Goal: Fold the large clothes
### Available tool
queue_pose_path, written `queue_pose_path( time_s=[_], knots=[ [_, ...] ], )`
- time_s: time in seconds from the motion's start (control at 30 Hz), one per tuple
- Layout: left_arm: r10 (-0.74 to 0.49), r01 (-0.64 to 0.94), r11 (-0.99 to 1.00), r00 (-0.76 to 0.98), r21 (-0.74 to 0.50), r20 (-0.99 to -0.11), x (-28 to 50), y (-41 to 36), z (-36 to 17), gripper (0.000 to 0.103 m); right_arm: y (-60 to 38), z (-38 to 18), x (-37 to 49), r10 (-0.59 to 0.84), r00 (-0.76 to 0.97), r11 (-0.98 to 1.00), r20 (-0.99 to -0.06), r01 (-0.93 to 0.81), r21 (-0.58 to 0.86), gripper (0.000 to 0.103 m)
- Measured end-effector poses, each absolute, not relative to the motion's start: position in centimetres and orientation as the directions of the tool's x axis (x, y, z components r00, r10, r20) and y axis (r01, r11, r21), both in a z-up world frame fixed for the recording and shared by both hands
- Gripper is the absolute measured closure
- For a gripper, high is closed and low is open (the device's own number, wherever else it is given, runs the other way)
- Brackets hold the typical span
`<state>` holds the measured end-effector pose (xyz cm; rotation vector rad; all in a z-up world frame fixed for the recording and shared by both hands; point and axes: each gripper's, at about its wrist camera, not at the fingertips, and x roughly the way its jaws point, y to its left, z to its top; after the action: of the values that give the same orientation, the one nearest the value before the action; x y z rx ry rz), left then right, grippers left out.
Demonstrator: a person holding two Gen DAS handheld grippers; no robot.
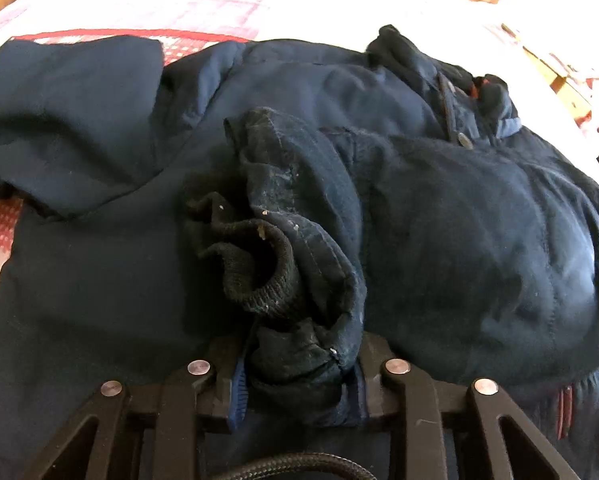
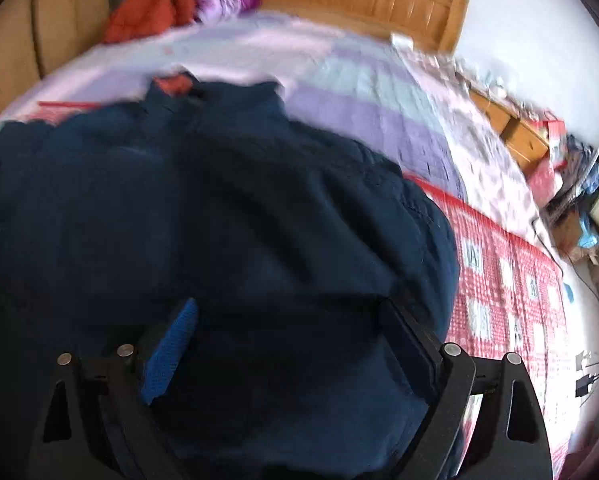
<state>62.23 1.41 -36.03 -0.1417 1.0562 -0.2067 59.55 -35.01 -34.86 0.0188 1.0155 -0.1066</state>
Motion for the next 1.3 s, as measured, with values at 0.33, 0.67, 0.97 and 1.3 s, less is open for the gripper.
queue_pose_path(
  time_s=[0.33,0.67,0.97,1.3],
  knots=[
    [-0.253,0.165,0.967,0.566,-0.192,-0.785,60.1,1.4,-31.7,0.065,-35.9,-33.0,58.3,-0.195,0.535,0.979,-0.822,0.154,-0.131,0.01],
    [-0.324,0.343,0.928,0.561,-0.142,-0.762,65.1,-10.6,-30.0,0.058,-28.5,-30.8,60.4,-0.112,0.643,0.992,-0.758,0.028,-0.122,0.01],
    [-0.181,0.269,0.963,0.546,-0.034,-0.818,68.2,-4.7,-36.2,0.084,-37.4,-35.8,61.3,-0.144,0.514,0.989,-0.846,0.115,-0.098,0.009],
    [-0.087,0.25,0.966,0.574,0.073,-0.814,67.2,-6.8,-35.7,0.066,-36.0,-34.4,60.1,-0.188,0.54,0.981,-0.82,0.139,-0.134,0.009]
  ],
)
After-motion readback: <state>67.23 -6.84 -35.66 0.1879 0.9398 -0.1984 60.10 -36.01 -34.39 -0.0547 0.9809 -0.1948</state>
